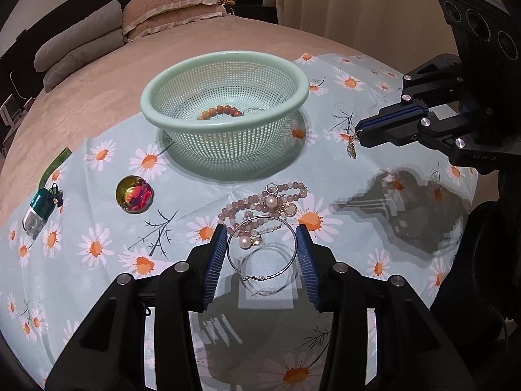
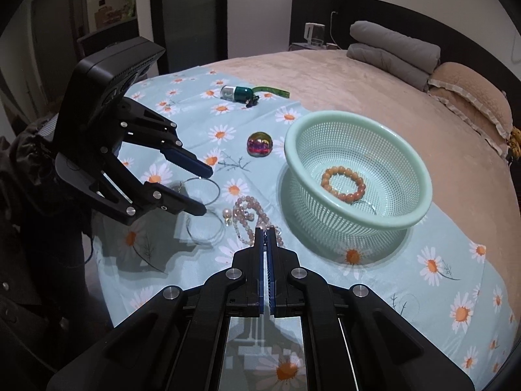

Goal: Organize jewelry
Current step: 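Grasp a silver hoop earring with the left tool, then carry the hoop into the colander and open the left tool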

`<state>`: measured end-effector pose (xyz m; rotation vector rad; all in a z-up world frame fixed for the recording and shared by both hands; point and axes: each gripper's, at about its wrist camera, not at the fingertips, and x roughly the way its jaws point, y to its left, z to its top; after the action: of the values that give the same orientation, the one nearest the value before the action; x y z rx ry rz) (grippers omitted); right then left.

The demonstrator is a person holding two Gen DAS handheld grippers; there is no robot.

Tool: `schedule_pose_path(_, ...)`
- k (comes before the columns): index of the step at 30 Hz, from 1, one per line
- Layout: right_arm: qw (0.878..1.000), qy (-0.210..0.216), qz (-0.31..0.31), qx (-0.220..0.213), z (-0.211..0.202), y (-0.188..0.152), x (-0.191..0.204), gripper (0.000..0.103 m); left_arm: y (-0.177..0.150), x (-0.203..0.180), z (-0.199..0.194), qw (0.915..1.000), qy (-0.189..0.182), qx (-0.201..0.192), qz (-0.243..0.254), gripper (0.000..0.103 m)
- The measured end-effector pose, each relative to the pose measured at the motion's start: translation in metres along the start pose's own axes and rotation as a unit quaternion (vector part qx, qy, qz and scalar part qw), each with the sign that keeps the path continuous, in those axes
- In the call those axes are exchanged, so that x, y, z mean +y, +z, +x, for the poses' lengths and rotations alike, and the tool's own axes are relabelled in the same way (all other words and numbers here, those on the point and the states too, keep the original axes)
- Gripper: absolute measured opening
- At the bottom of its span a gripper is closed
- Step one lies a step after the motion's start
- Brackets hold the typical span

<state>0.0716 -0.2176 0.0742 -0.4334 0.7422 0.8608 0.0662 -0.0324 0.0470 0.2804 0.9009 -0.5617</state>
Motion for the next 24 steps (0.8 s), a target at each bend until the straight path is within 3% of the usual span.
schedule_pose_path(15, 0.991, -0.056, 0.046, -0.108, -0.033, 0.017, -0.038, 0.002, 0.053, 0.003, -0.01, 0.9981, 0.021, -0.028, 0.051, 0.044)
schedule_pose_path(24, 0.984, -0.074, 0.091, -0.133, -0.024, 0.017, -0.069, 0.002, 0.09, 0.018, 0.001, 0.9957, 0.053, -0.044, 0.061, 0.044)
